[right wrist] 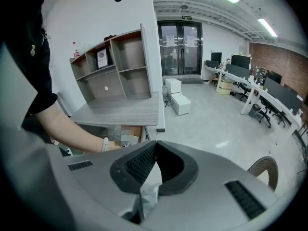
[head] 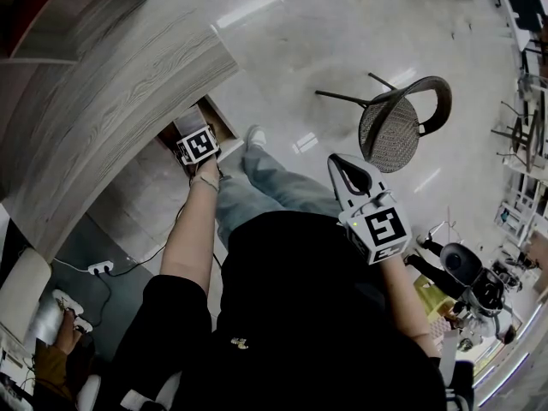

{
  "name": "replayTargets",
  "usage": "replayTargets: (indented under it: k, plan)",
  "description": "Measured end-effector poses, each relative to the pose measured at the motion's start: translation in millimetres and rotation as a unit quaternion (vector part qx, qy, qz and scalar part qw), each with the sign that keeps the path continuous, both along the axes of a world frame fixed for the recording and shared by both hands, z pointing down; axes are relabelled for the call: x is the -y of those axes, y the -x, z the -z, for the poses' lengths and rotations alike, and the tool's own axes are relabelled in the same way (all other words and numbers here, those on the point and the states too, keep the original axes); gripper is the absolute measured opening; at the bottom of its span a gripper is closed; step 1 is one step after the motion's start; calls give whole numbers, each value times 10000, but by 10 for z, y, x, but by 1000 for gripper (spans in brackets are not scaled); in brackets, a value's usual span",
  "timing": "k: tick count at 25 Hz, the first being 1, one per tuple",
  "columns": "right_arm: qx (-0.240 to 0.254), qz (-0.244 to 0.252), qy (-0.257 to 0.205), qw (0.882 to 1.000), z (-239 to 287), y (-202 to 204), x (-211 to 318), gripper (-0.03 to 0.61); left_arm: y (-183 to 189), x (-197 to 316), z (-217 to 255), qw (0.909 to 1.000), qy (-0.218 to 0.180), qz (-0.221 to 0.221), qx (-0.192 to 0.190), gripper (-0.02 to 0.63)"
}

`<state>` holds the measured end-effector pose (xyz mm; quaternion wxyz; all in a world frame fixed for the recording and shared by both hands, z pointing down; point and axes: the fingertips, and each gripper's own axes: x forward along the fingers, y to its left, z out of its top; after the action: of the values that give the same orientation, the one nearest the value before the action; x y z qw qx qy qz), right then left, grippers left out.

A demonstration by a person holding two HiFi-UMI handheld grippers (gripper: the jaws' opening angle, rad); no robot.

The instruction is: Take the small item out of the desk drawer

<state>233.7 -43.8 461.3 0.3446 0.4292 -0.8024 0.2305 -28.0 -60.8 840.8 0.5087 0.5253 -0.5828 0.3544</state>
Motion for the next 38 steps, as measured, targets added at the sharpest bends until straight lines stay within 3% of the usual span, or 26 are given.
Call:
replayTargets:
  k: [6,10,15,21,29,38]
  plan:
    - [82,-16,-44,10000,40,80,10,-5,-69,-80,122,9993,49,-204,-324,419]
    - [179,49,-87,9998,75,209,-11,-5,57,-60,337,9991,-36,-370,-204,419]
    - [263,33,-156,9995,136,367,-51,-5,-37,-163,499,9954,171,-555,-760,419]
    - [355,2,-361,9987,254,562,-124,-5,-74,-293,804,9906,181,-808,-1089,419]
    - [617,-65,-538,9966,433,869,-193,-5,-90,-439,1455,9831,-124,-1361,-1220,420]
    - [982,364,-723,9919,606,1599,-348,-5,498,-648,2316,9788,-859,-1309,-1323,420]
